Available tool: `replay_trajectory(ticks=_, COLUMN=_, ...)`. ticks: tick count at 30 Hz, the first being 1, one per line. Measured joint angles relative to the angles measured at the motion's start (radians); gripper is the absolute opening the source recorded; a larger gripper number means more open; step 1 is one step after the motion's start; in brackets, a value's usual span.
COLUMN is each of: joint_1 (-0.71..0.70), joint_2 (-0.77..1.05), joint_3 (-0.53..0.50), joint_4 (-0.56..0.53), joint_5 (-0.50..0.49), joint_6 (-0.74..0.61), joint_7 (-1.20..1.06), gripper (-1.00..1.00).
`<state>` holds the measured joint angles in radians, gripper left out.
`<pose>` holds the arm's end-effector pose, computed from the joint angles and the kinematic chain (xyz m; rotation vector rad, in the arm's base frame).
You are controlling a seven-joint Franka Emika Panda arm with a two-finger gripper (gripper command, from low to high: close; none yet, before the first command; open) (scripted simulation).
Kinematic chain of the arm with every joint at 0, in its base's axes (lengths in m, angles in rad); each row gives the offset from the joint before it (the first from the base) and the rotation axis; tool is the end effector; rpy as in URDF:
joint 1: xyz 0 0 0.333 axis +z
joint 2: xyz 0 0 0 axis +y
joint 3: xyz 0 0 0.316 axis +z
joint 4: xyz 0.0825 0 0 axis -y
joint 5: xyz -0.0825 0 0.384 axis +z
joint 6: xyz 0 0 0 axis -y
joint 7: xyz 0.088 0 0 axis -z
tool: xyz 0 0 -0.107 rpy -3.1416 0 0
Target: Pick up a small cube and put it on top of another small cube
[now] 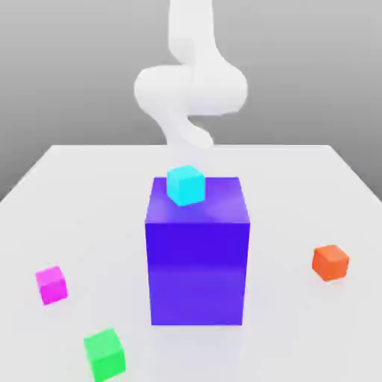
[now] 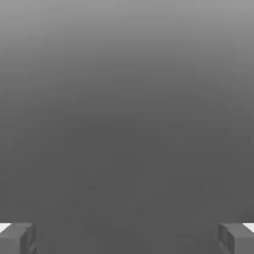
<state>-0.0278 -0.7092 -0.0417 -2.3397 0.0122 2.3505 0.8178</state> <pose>0.3807 -0.0315 0.6633 -2.4288 1.1625 -0.9214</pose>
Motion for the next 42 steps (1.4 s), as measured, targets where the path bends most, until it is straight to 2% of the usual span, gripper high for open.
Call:
replay_trajectory(ticks=14, joint_1=-0.170, joint_2=0.514, joint_3=-0.228, joint_4=-0.224, joint_5=0.085, joint_6=0.287, joint_7=0.087, gripper=0.00)
replay_trajectory(ticks=22, joint_1=-0.311, joint_2=0.803, joint_3=-0.321, joint_4=-0.349, joint_5=0.130, joint_6=0.449, joint_7=0.137, gripper=0.00)
replay_trajectory(ticks=25, joint_1=-0.354, joint_2=0.908, joint_3=-0.274, joint_4=-0.343, joint_5=0.212, joint_6=0.522, joint_7=0.084, gripper=0.00)
replay_trajectory(ticks=28, joint_1=-0.437, joint_2=1.011, joint_3=-0.172, joint_4=-0.321, joint_5=0.302, joint_6=0.600, joint_7=0.015, gripper=0.00)
replay_trajectory(ticks=29, joint_1=-0.469, joint_2=1.043, joint_3=-0.134, joint_4=-0.314, joint_5=0.326, joint_6=0.626, joint_7=-0.003, gripper=-1.00)
replay_trajectory(ticks=36, joint_1=-0.478, joint_2=1.051, joint_3=-0.125, joint_4=-0.313, joint_5=0.327, joint_6=0.632, joint_7=-0.004, gripper=-1.00)
replay_trajectory(ticks=42, joint_1=-0.392, joint_2=0.867, joint_3=-0.253, joint_4=-0.356, joint_5=0.141, joint_6=0.496, joint_7=0.138, gripper=-1.00)
